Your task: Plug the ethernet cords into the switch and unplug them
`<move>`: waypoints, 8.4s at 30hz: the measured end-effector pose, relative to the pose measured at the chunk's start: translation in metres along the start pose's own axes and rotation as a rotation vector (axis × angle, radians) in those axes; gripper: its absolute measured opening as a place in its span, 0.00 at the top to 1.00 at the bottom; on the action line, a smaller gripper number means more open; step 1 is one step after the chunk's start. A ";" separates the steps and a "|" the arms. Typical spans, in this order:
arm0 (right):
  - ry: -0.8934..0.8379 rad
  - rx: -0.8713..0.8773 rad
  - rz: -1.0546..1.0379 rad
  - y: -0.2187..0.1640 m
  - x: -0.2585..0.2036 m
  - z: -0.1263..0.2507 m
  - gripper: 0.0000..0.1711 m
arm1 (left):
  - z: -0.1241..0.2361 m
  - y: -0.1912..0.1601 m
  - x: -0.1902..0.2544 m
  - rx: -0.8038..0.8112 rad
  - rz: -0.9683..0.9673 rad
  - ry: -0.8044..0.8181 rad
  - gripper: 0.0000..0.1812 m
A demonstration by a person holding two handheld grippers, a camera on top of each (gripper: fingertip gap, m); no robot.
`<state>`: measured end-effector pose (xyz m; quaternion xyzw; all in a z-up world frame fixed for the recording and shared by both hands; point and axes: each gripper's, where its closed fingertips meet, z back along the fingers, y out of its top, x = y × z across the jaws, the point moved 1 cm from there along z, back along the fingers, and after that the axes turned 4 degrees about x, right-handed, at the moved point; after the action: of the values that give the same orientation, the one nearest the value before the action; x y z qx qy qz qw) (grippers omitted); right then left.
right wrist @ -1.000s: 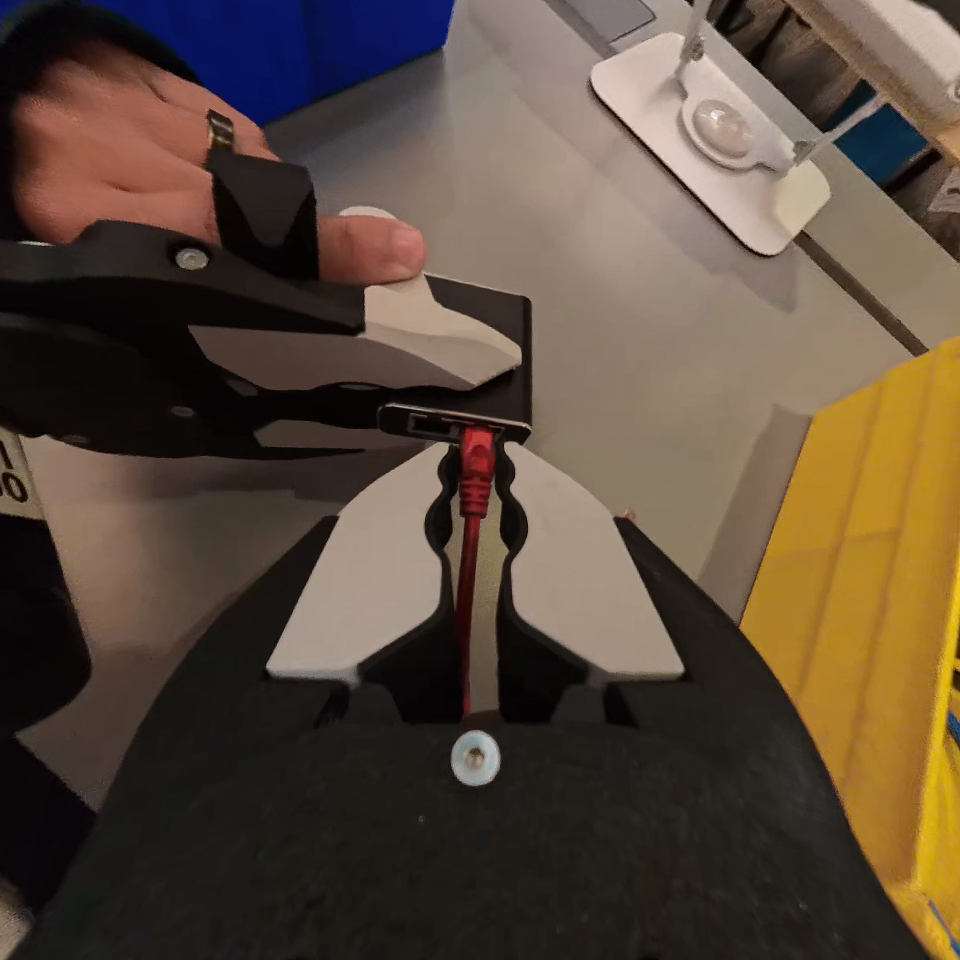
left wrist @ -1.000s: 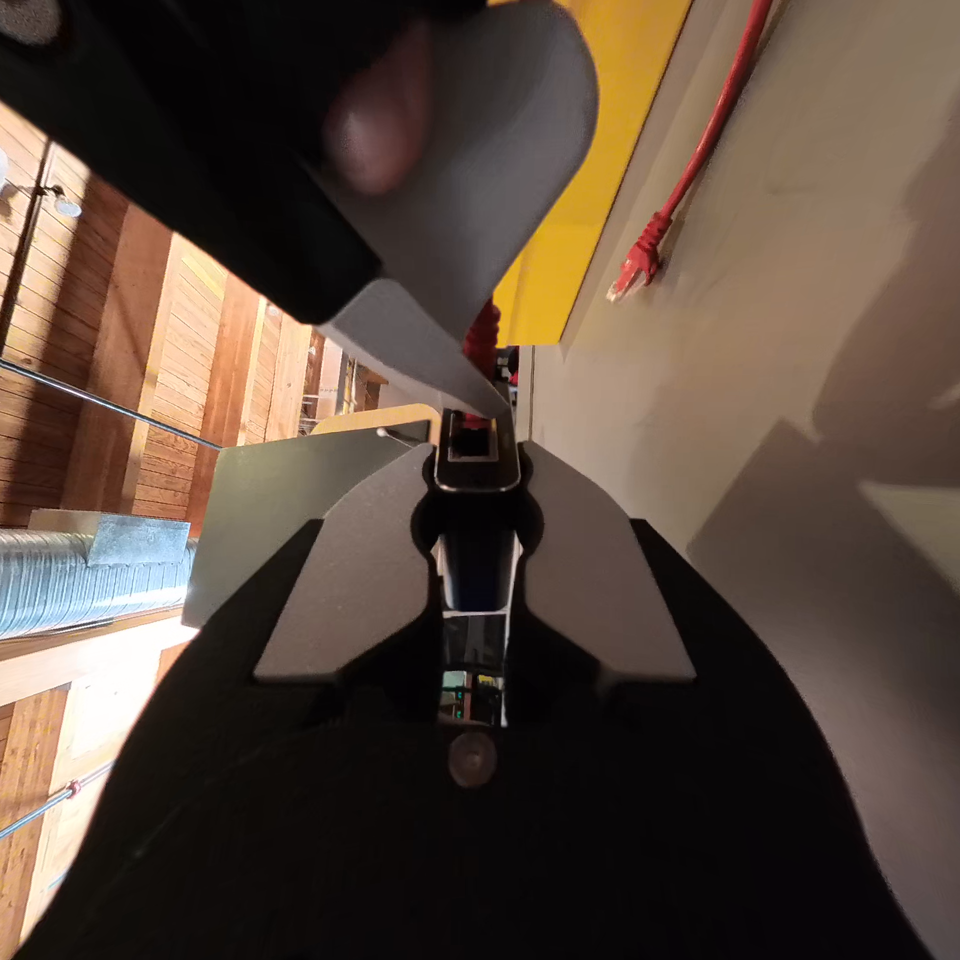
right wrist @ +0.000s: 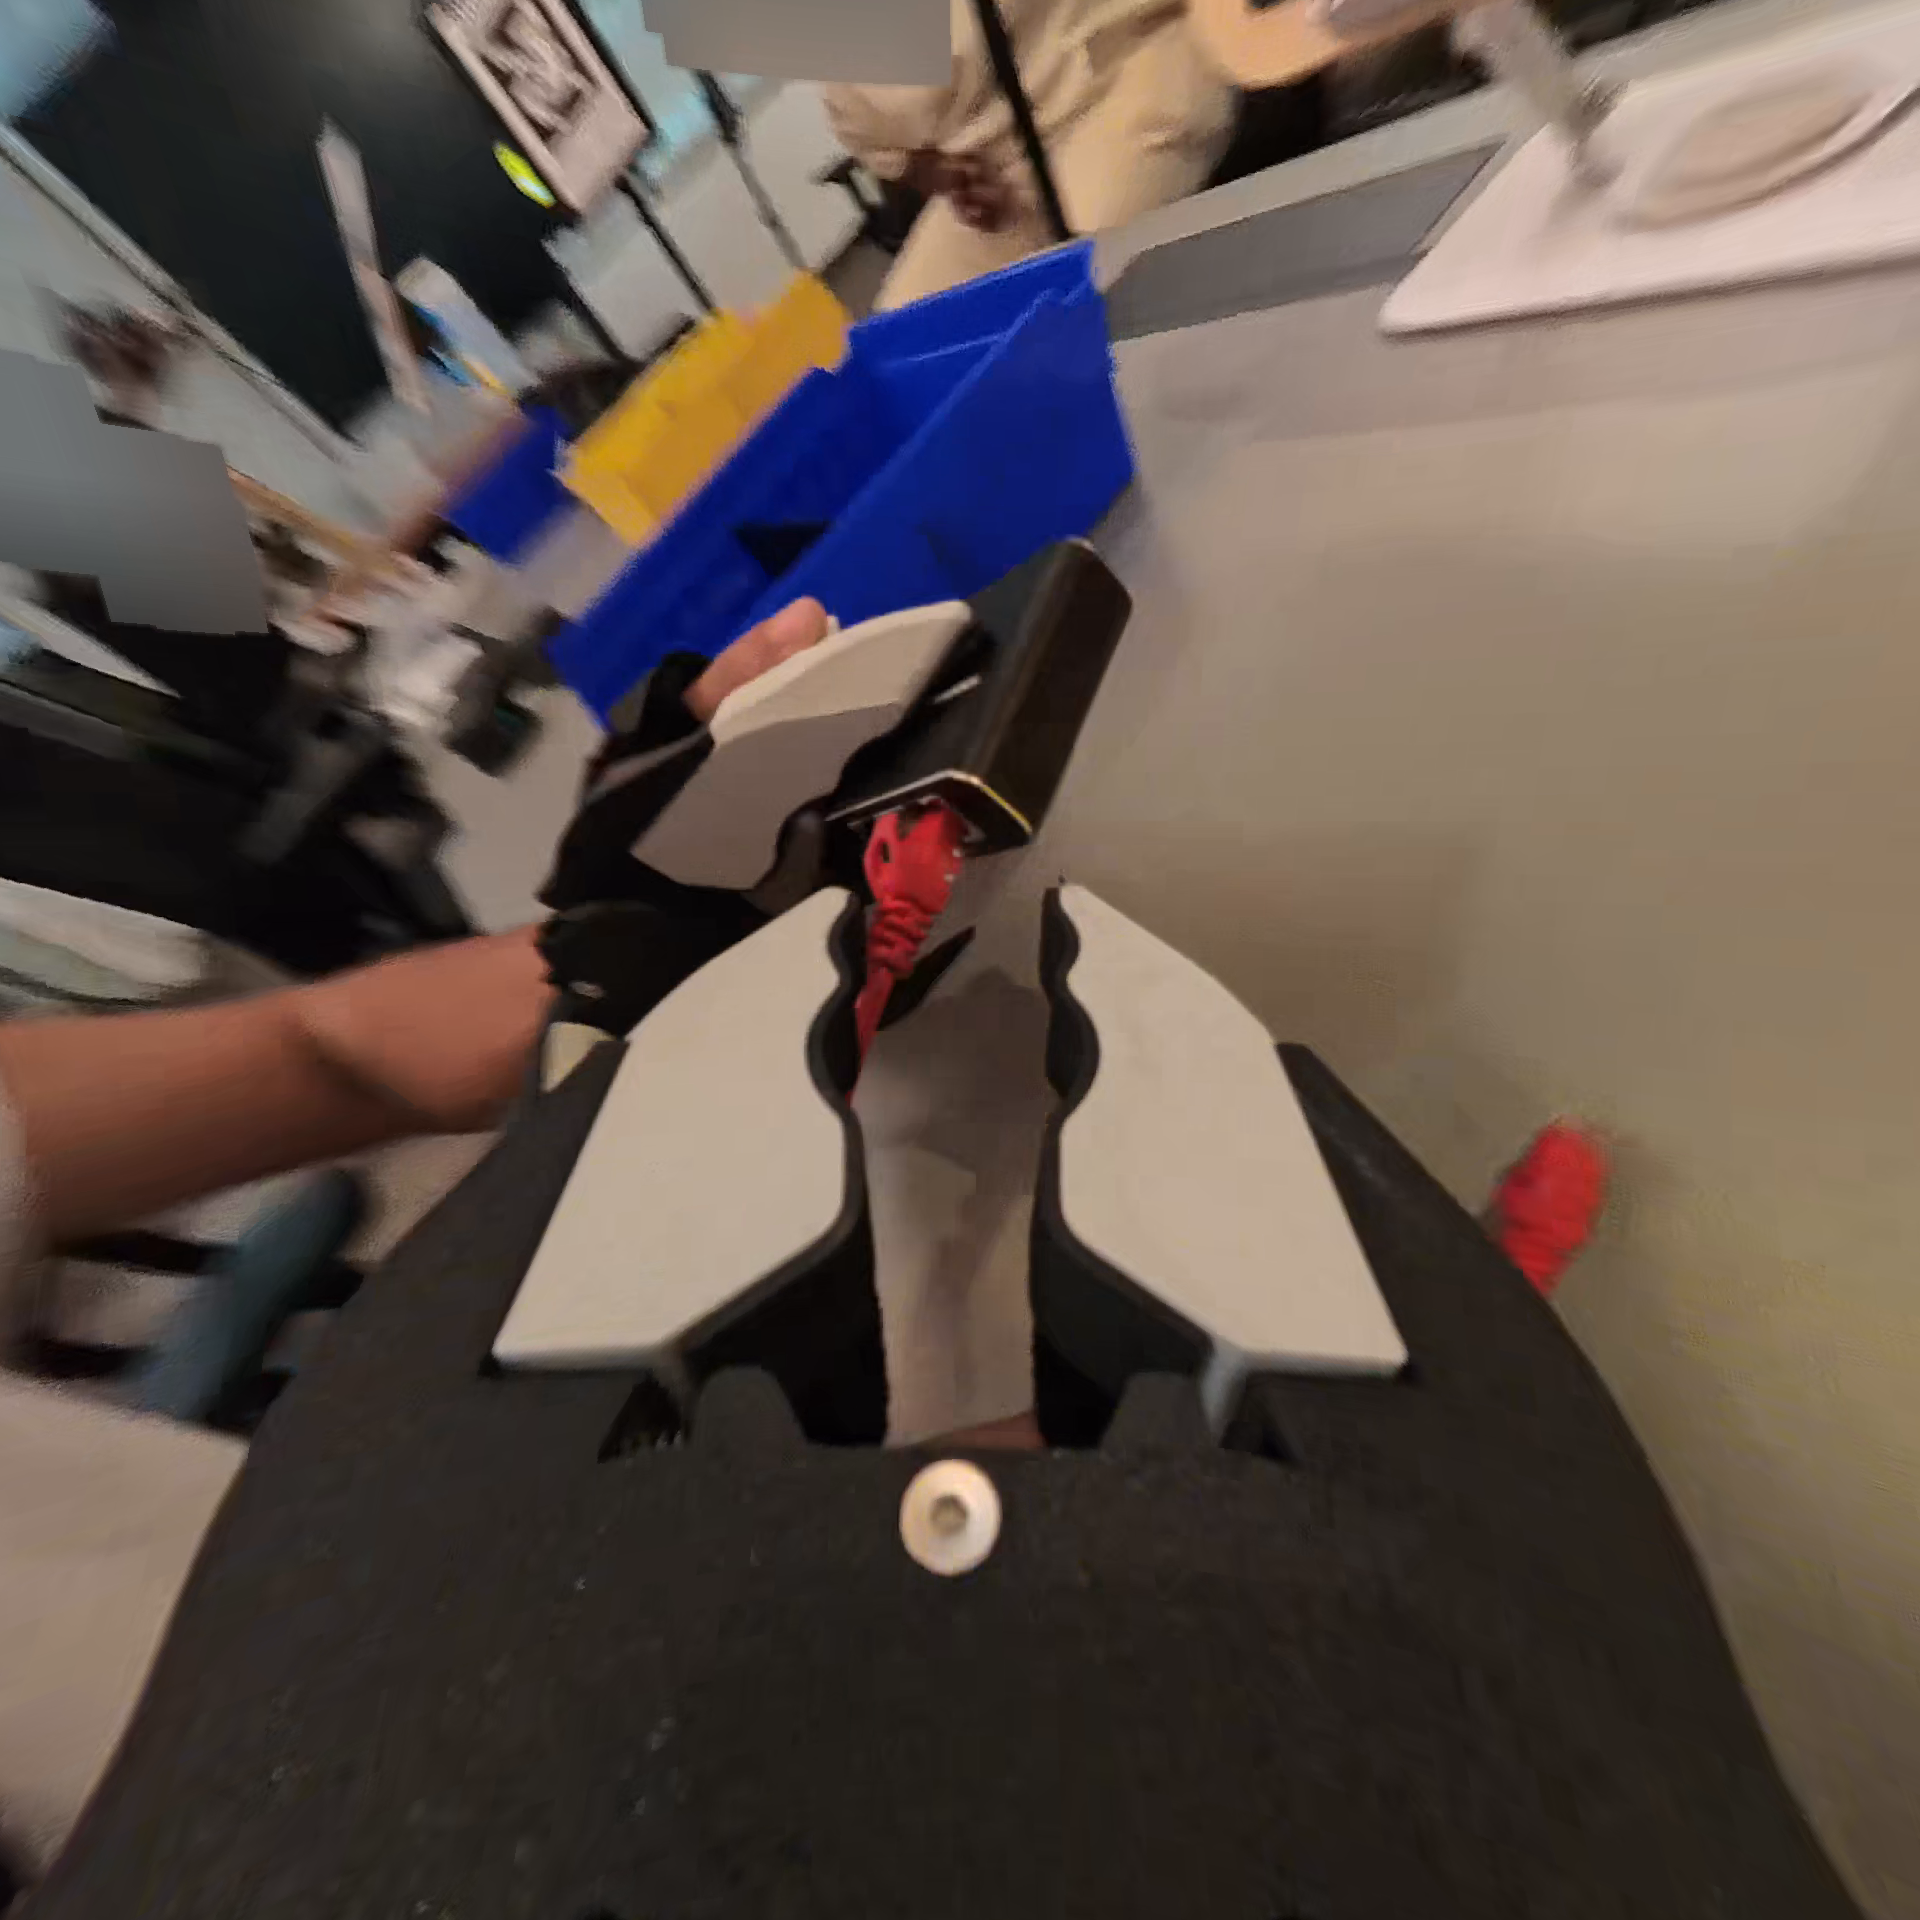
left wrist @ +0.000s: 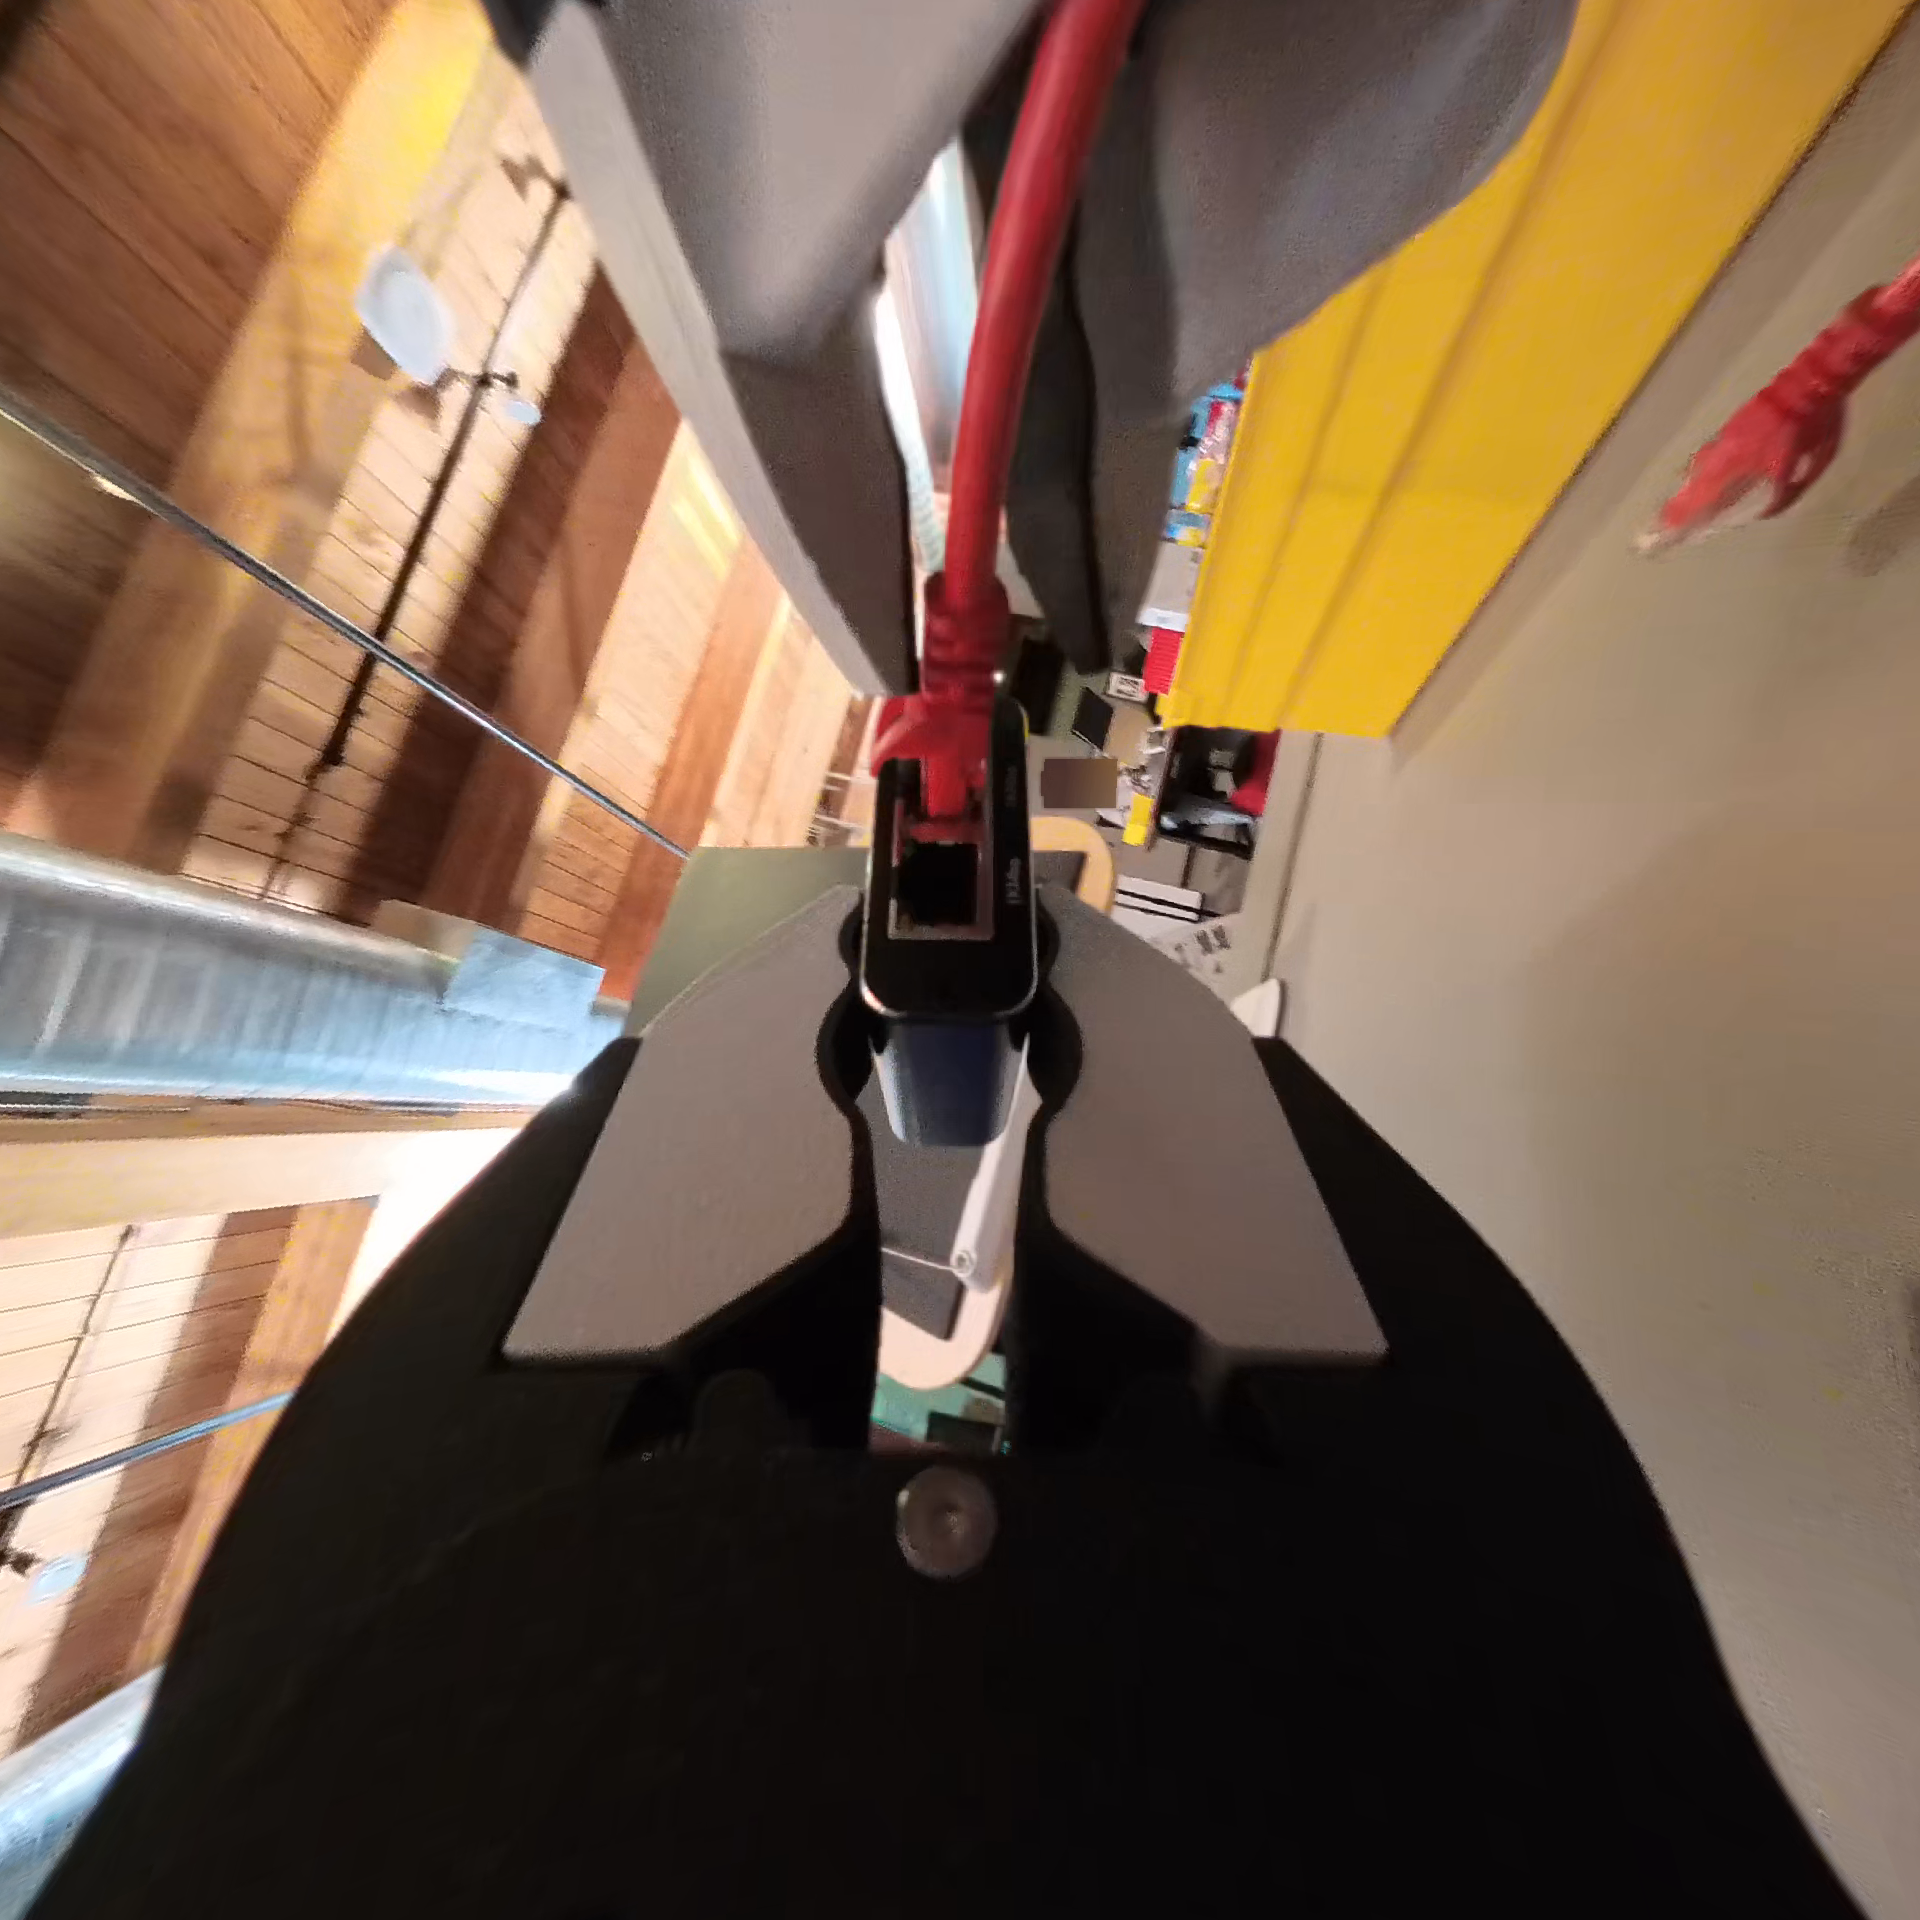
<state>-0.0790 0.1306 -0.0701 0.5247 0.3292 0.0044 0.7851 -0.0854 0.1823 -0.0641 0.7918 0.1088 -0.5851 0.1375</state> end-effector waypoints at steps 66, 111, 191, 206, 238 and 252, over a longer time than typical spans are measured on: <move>0.191 0.236 0.104 0.021 -0.015 0.016 0.91 | 0.020 0.034 -0.018 0.577 2.176 -1.000 0.86; 0.221 0.051 0.306 0.008 -0.024 0.041 0.94 | 0.036 0.061 -0.016 0.600 1.915 -1.123 0.87; 0.327 -0.230 -0.390 -0.021 -0.007 0.005 0.47 | 0.025 0.052 0.025 0.379 1.065 -0.691 0.86; 0.063 -0.100 -0.096 0.058 0.038 0.060 0.64 | 0.016 0.037 0.011 0.346 1.192 -0.561 0.75; -0.775 -0.237 0.477 0.181 0.194 0.130 0.62 | 0.018 0.038 -0.006 -0.020 1.422 -0.651 0.80; -0.773 0.250 0.266 -0.004 0.154 0.203 0.75 | 0.225 -0.054 -0.010 -0.888 1.582 -0.081 0.78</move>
<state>0.1457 0.0163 -0.1054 0.6169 -0.0620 -0.1312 0.7736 -0.3079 0.1550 -0.1214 0.4881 -0.2561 -0.2514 0.7956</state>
